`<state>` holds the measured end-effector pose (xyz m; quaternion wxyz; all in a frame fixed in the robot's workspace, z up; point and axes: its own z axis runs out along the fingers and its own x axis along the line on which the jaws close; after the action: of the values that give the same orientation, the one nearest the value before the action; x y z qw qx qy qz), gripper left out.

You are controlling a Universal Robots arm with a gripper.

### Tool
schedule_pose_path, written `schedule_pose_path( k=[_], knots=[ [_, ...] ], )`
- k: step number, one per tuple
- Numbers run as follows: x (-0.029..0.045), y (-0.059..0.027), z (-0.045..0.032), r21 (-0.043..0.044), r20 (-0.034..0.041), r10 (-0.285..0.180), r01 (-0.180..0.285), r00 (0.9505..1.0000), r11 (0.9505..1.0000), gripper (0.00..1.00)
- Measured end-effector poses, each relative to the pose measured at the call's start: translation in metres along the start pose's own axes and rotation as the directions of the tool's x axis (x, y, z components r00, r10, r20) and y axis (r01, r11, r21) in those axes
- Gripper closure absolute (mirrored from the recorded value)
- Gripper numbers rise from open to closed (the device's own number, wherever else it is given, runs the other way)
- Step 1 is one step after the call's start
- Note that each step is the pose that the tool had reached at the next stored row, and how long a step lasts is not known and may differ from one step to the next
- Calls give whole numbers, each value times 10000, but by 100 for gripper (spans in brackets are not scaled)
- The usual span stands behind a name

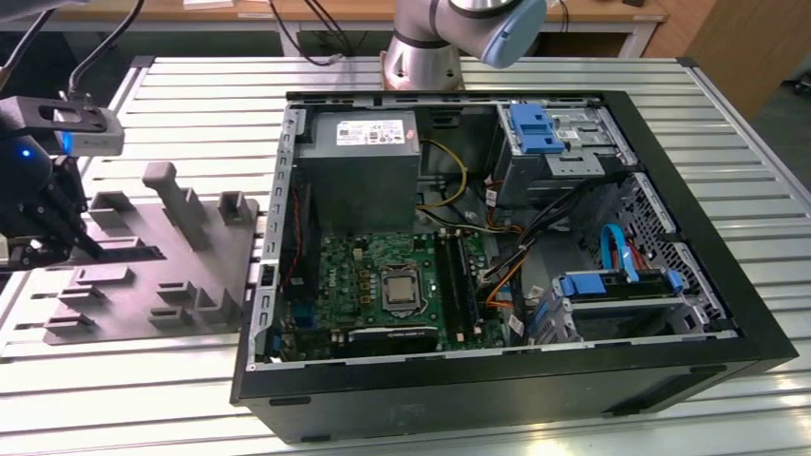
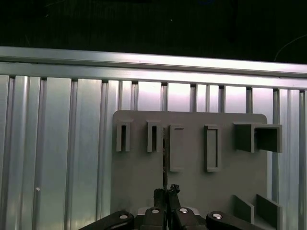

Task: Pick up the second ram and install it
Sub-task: 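Pick up the second ram and move it above second insertion slot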

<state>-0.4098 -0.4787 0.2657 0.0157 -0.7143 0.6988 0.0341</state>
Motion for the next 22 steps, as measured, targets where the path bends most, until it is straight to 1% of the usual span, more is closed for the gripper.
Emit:
schedule_pose_path(
  k=[12, 22],
  knots=[
    [-8, 3, -111, 0, 64, -1, 1, 10000, 10000, 86],
    [-13, 5, -189, 3, 134, -4, 4, 9999, 10000, 86]
  ],
)
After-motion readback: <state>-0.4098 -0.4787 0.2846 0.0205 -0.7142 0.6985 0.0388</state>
